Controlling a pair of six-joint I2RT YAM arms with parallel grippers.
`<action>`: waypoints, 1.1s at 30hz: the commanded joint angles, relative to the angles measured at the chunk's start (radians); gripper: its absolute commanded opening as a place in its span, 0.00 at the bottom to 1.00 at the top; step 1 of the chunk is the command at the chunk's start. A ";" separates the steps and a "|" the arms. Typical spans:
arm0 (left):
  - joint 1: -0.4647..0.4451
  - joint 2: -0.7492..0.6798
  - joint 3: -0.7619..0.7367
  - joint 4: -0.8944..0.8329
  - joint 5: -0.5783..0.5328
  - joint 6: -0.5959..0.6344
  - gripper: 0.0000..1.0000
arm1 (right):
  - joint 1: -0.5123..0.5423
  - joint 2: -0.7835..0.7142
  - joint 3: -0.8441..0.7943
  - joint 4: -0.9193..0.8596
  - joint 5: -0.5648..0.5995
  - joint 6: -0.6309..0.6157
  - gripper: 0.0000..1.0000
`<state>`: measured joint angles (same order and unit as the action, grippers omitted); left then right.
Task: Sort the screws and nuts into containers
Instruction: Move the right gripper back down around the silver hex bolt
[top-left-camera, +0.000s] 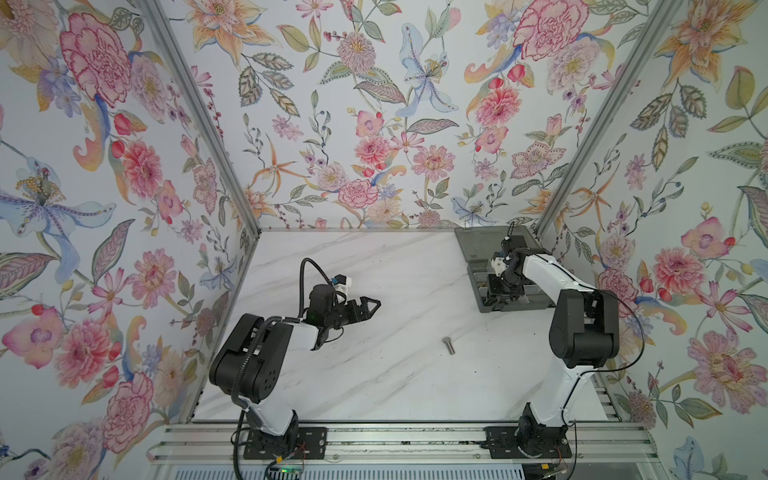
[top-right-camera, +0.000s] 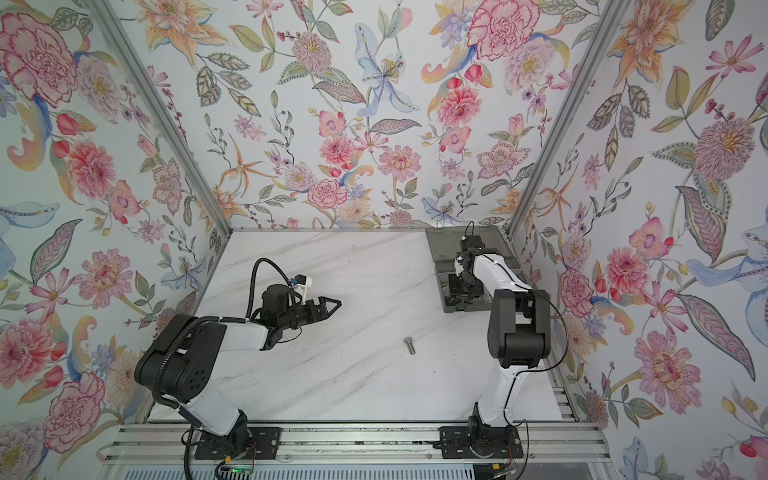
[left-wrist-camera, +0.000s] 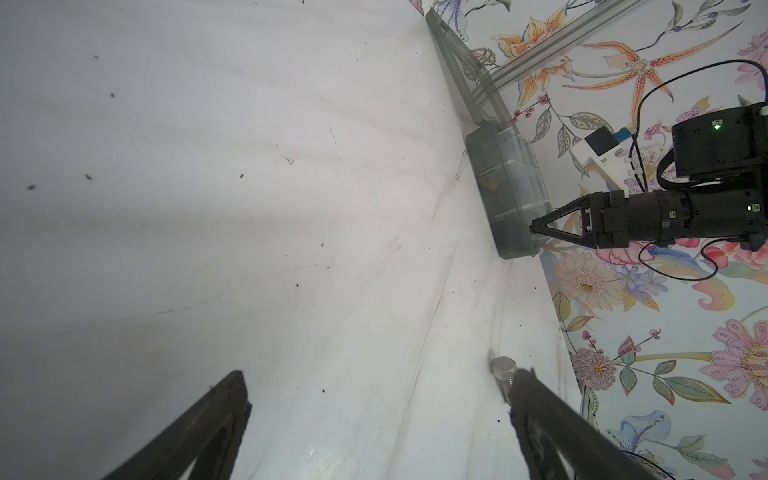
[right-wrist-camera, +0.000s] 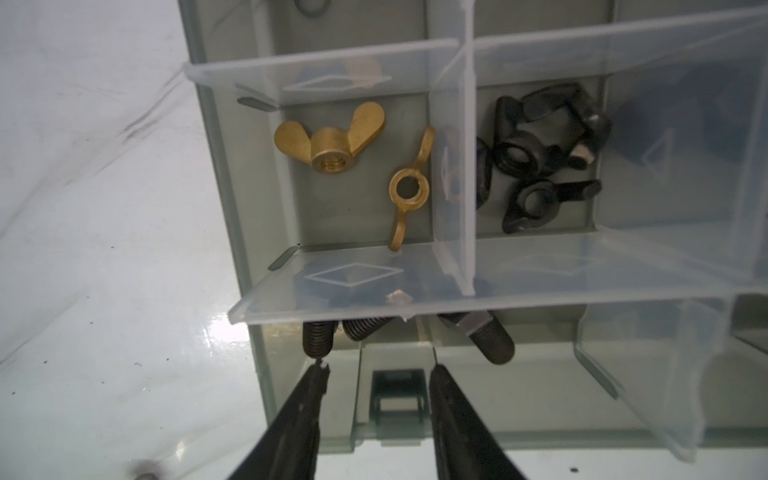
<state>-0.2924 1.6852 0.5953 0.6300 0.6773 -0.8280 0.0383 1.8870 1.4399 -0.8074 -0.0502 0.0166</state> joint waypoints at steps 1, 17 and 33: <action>0.013 -0.014 0.001 0.000 0.008 0.000 0.99 | 0.027 -0.096 -0.040 -0.013 -0.062 0.012 0.46; 0.012 0.001 0.006 0.005 0.010 -0.003 0.99 | 0.332 -0.253 -0.342 0.085 -0.146 0.143 0.52; 0.012 0.011 0.003 0.013 0.016 -0.005 0.99 | 0.459 -0.195 -0.418 0.183 -0.162 0.219 0.55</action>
<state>-0.2924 1.6852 0.5953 0.6304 0.6773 -0.8284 0.4854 1.6684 1.0325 -0.6411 -0.2062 0.2108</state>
